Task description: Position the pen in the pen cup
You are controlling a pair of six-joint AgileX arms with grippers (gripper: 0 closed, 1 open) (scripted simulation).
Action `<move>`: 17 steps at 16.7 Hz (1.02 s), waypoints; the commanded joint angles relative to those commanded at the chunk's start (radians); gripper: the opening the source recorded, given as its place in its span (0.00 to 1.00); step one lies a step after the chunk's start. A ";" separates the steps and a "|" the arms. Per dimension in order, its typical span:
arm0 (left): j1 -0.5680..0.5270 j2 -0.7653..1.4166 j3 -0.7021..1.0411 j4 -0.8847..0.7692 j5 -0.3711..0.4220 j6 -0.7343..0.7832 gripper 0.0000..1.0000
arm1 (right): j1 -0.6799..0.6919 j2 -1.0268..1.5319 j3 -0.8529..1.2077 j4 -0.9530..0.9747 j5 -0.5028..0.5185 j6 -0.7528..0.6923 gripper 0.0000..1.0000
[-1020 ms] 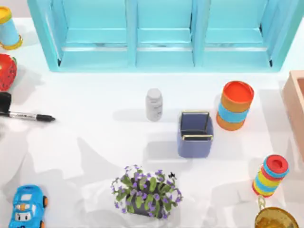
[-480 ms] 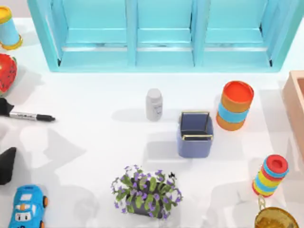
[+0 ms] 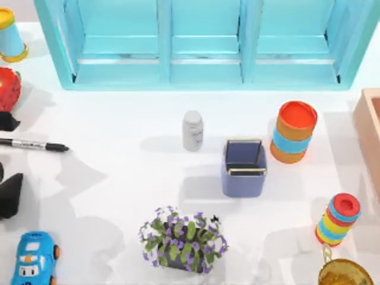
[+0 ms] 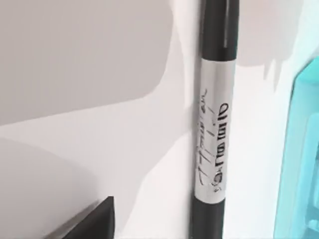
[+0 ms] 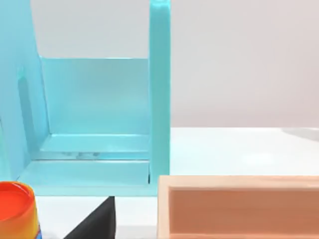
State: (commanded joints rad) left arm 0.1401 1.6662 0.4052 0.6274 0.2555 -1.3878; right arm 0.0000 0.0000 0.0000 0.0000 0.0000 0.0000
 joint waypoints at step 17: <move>-0.071 0.418 0.214 0.210 -0.051 -0.040 0.85 | 0.000 0.000 0.000 0.000 0.000 0.000 1.00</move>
State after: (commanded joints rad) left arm 0.0692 2.0841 0.6194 0.8370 0.2048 -1.4280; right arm 0.0000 0.0000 0.0000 0.0000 0.0000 0.0000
